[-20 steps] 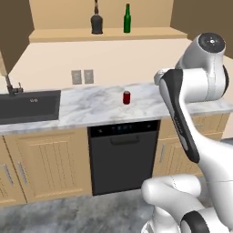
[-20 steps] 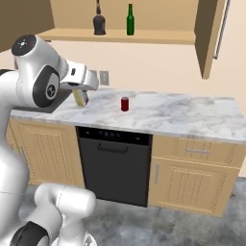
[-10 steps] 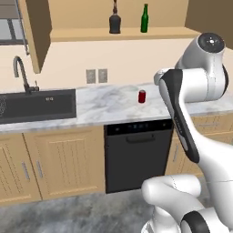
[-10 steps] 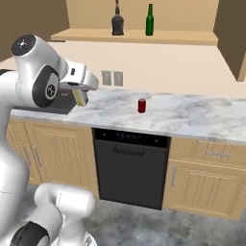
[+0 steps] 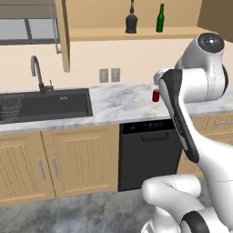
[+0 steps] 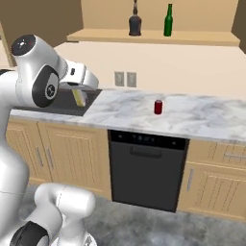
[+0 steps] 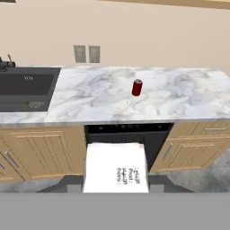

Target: Sort all alcoholic drinks to one cabinet, and non-alcoholic drinks to the other.

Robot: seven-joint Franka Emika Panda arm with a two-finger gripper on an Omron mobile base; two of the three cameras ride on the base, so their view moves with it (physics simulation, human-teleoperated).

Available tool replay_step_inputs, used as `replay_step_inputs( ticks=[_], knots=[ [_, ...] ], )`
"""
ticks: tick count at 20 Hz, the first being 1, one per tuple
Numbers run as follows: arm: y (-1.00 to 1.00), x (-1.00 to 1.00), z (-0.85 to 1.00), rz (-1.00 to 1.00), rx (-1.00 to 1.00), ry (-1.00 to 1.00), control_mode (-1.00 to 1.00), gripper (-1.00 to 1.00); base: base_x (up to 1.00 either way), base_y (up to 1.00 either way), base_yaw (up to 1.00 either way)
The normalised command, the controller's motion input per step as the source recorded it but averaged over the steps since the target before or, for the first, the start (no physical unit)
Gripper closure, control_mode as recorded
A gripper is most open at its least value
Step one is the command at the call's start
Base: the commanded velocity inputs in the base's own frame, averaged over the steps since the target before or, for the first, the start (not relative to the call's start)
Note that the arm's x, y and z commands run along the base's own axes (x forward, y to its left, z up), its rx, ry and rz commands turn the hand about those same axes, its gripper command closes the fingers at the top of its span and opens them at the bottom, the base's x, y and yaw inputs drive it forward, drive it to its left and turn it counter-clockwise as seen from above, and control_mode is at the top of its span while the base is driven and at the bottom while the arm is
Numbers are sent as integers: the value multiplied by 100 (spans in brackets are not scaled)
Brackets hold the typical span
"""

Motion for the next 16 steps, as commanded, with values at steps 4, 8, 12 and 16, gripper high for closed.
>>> replay_step_inputs(
  ticks=[4, 8, 12, 16],
  knots=[
    [0, 0, 0, 0, 0, 0, 100, 100, 0, 50, 0],
    [0, 0, 0, 0, 0, 0, 100, 100, 0, 48, 0],
    [0, 0, 0, 0, 0, 0, 100, 100, 0, 47, 0],
    [0, 0, 0, 0, 0, 0, 100, 100, -5, 48, 0]
  ],
)
